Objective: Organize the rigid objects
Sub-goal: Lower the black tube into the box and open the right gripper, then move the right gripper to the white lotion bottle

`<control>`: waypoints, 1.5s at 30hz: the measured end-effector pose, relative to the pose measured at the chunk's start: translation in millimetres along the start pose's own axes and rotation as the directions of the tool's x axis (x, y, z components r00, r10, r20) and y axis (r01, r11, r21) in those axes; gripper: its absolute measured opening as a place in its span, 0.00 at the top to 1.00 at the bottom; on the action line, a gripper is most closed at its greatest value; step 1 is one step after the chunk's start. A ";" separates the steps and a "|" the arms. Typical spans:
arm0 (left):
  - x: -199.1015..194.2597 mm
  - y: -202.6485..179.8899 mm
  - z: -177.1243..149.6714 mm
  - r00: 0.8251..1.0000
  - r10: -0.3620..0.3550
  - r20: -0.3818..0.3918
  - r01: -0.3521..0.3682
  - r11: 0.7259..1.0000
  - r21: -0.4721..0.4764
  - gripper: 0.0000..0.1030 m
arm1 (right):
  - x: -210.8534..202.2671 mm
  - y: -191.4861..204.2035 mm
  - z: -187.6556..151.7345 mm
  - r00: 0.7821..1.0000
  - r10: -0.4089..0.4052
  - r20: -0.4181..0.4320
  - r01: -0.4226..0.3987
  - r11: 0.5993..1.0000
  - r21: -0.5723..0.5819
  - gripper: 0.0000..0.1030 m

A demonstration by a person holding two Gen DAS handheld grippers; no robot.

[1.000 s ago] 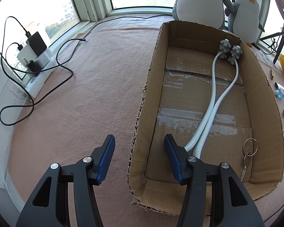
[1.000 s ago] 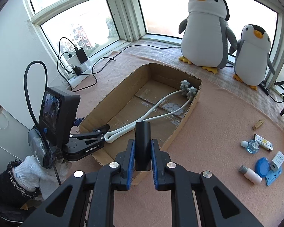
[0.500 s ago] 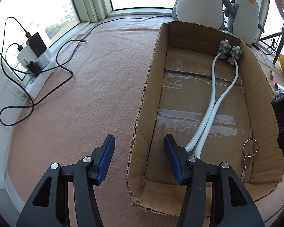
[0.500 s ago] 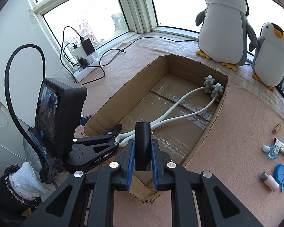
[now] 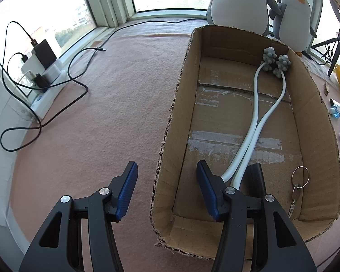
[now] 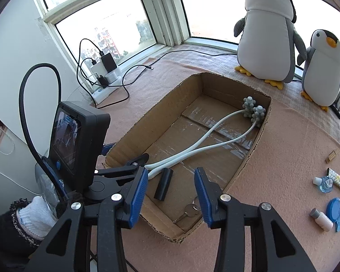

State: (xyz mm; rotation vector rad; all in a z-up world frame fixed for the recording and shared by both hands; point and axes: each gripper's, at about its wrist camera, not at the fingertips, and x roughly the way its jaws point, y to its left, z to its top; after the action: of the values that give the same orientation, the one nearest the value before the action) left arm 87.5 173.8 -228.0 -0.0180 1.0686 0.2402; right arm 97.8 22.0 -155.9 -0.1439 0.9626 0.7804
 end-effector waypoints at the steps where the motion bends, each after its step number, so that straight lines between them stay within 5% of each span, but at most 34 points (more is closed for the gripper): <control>1: 0.1 -0.4 0.1 1.000 0.000 0.000 0.000 1.000 0.000 0.48 | -1.5 -1.3 -0.3 1.000 0.000 0.004 0.000 1.000 0.003 0.62; 18: -0.1 -0.6 0.2 1.000 0.002 -0.001 -0.002 1.000 -0.001 0.48 | -48.3 -80.0 -28.9 0.997 -0.046 0.065 0.039 0.994 0.106 0.62; 27: 0.2 0.1 0.7 1.000 0.009 -0.004 -0.009 1.000 -0.006 0.48 | -68.4 -164.5 -58.9 0.989 -0.149 0.021 0.141 0.968 0.207 0.62; 34: 0.3 -1.2 1.6 1.000 0.020 -0.009 -0.020 1.000 -0.004 0.48 | -60.9 -196.4 -65.8 0.980 -0.197 -0.037 0.201 0.964 0.174 0.62; 45: 0.1 -1.7 1.5 1.000 0.023 -0.010 -0.024 1.000 -0.005 0.48 | -36.0 -224.1 -68.8 0.978 -0.158 -0.139 0.175 0.977 0.120 0.62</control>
State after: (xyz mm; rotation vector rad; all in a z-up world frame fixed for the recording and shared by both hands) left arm 89.3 172.4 -227.5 -0.0111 1.0787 0.2642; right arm 185.6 -189.6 -217.3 -0.1596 1.1065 0.5561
